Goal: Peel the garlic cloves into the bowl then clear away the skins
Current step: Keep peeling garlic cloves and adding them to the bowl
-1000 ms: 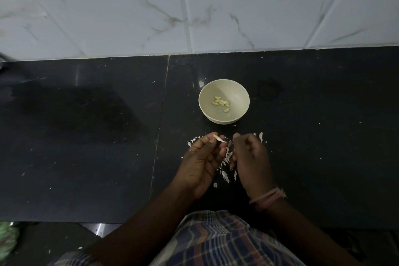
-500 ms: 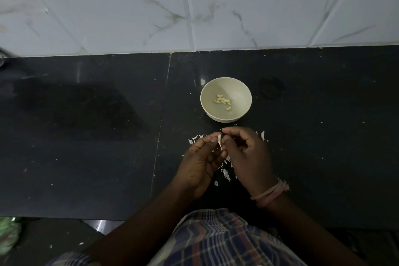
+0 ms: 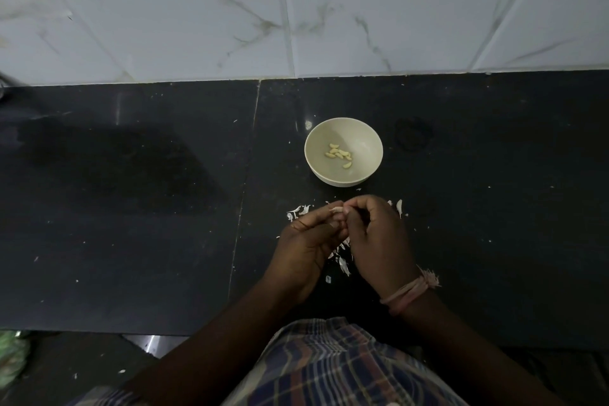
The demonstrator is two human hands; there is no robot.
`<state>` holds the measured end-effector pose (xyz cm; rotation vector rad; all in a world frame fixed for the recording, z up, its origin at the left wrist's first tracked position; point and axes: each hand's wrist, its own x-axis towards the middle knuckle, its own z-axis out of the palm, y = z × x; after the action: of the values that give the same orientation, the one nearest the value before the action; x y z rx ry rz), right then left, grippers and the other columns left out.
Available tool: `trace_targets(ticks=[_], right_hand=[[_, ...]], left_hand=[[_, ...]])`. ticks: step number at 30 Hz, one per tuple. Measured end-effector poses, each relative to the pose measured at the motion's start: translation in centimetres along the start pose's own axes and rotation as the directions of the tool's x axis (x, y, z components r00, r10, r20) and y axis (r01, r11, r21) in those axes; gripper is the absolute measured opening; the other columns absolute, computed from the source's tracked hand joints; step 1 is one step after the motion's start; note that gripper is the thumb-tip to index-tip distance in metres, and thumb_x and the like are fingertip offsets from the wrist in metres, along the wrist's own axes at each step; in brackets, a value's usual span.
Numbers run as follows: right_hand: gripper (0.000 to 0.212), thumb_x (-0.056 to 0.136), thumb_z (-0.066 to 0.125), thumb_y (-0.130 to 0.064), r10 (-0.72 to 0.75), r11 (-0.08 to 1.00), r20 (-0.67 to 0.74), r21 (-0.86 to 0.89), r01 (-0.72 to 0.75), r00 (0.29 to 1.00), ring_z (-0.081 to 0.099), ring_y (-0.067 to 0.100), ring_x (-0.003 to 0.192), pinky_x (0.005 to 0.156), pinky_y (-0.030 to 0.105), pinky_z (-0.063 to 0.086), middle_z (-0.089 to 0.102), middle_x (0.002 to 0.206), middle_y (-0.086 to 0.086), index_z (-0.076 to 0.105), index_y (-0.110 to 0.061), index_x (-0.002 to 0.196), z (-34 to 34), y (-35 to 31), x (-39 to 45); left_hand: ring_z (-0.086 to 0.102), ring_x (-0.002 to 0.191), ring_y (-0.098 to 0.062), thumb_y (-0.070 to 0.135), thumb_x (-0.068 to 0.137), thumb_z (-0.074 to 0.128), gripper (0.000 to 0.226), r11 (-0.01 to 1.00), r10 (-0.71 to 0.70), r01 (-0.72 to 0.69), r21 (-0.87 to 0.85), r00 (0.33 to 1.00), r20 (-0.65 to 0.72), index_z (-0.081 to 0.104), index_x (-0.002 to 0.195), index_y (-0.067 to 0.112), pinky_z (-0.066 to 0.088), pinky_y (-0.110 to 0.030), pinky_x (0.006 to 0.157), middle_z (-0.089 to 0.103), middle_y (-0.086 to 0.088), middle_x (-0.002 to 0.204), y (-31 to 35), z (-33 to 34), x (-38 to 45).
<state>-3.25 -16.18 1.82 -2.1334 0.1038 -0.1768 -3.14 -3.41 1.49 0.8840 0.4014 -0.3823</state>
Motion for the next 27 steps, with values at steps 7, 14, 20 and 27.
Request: trace_targets(ticks=[7, 14, 20, 27], right_hand=[[0.011, 0.099, 0.059, -0.017, 0.114, 0.99, 0.03, 0.077, -0.116, 0.993, 0.064, 0.01, 0.096, 0.087, 0.031, 0.052, 0.068, 0.102, -0.002, 0.069, -0.015, 0.103, 0.57, -0.57, -0.24], [0.006, 0.094, 0.066, -0.022, 0.127, 0.988, 0.067, 0.085, -0.132, 0.99, 0.063, 0.004, 0.092, 0.084, 0.03, 0.055, 0.068, 0.098, -0.008, 0.07, -0.021, 0.099, 0.04, -0.57, -0.12], [0.003, 0.09, 0.072, -0.021, 0.05, 0.995, 0.013, 0.087, -0.051, 0.999, 0.065, 0.005, 0.087, 0.079, 0.03, 0.056, 0.068, 0.09, -0.008, 0.073, -0.02, 0.093, -0.24, -0.54, -0.09], [0.006, 0.088, 0.072, -0.025, 0.095, 0.994, 0.043, 0.049, -0.097, 0.995, 0.065, 0.007, 0.082, 0.074, 0.031, 0.057, 0.069, 0.088, -0.006, 0.072, -0.021, 0.093, -0.18, -0.45, -0.18]], left_hand=[[0.073, 0.087, -0.019, -0.002, 0.092, 0.061, 0.016, 0.995, 0.091, -0.087, 0.043, 0.991, -0.101, 0.071, 0.105, -0.003, 0.06, -0.026, 0.078, 0.075, -0.015, 0.1, -0.45, 0.16, -0.09], [0.072, 0.101, -0.031, 0.004, 0.098, 0.056, 0.02, 0.998, 0.059, -0.057, 0.028, 0.995, -0.085, 0.072, 0.107, -0.003, 0.058, -0.037, 0.094, 0.073, -0.026, 0.109, -0.25, 0.58, -0.44], [0.073, 0.101, -0.031, 0.008, 0.092, 0.063, 0.023, 0.997, 0.07, -0.071, -0.003, 0.992, -0.105, 0.072, 0.11, -0.004, 0.059, -0.035, 0.089, 0.073, -0.026, 0.109, -0.19, 0.69, -0.34], [0.074, 0.096, -0.029, 0.008, 0.086, 0.064, 0.026, 0.998, 0.048, -0.051, -0.032, 0.996, -0.072, 0.071, 0.108, -0.005, 0.061, -0.031, 0.083, 0.074, -0.026, 0.105, -0.15, 0.88, -0.6]])
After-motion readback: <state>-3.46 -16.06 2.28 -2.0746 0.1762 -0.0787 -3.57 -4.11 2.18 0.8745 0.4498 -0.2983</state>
